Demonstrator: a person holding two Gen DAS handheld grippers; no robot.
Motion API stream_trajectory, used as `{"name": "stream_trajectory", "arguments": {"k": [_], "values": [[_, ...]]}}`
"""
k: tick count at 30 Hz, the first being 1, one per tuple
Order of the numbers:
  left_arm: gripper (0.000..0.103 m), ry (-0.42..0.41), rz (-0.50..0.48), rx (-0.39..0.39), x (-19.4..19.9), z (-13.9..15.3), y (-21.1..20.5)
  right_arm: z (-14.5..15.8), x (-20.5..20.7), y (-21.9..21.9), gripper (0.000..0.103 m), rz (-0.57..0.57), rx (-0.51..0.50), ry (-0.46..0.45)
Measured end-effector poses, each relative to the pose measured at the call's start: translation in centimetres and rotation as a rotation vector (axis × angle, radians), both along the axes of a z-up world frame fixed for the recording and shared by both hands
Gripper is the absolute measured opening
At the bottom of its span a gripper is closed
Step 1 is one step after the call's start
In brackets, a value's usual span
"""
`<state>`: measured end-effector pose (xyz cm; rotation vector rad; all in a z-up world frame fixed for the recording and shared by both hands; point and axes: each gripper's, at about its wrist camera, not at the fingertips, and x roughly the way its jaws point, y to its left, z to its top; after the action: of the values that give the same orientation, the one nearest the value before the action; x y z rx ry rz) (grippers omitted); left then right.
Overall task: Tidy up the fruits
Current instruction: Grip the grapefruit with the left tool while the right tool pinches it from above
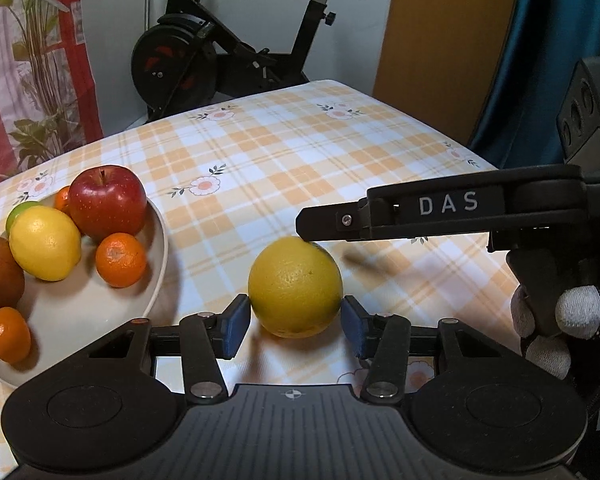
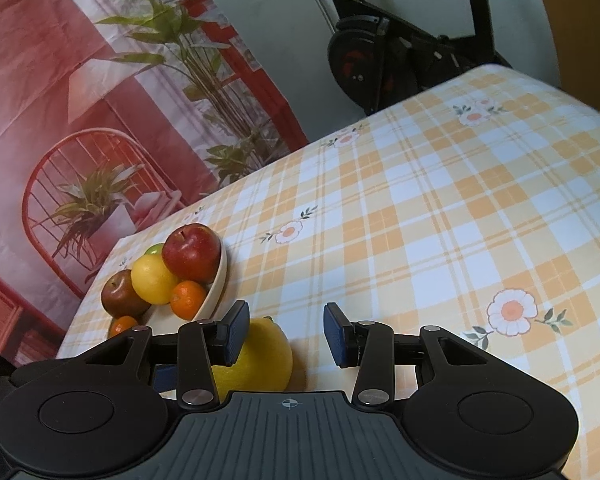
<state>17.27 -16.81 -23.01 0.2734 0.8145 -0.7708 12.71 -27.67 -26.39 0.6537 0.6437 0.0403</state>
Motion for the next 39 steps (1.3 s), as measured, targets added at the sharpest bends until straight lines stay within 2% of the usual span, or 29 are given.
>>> {"name": "stream_trajectory", "arguments": {"k": [18,25,33,39], "values": [[0.053,0.018,0.028,-0.025,0.3,-0.3,0.4,-0.8,0.9,-1.0,0.04,-0.045,0.218,0.098],[0.054,0.03,0.041,-0.041,0.5,-0.5,0.8,-0.9,1.5,-0.6,0.04,-0.036,0.274,0.142],[0.054,0.043,0.043,-0.053,0.8,-0.6,1.1,-1.2,1.7,-0.7,0.043,-0.036,0.307,0.153],[0.054,0.041,0.044,-0.052,0.7,-0.5,1.1,-1.2,1.7,-0.6,0.043,-0.036,0.296,0.152]]}}
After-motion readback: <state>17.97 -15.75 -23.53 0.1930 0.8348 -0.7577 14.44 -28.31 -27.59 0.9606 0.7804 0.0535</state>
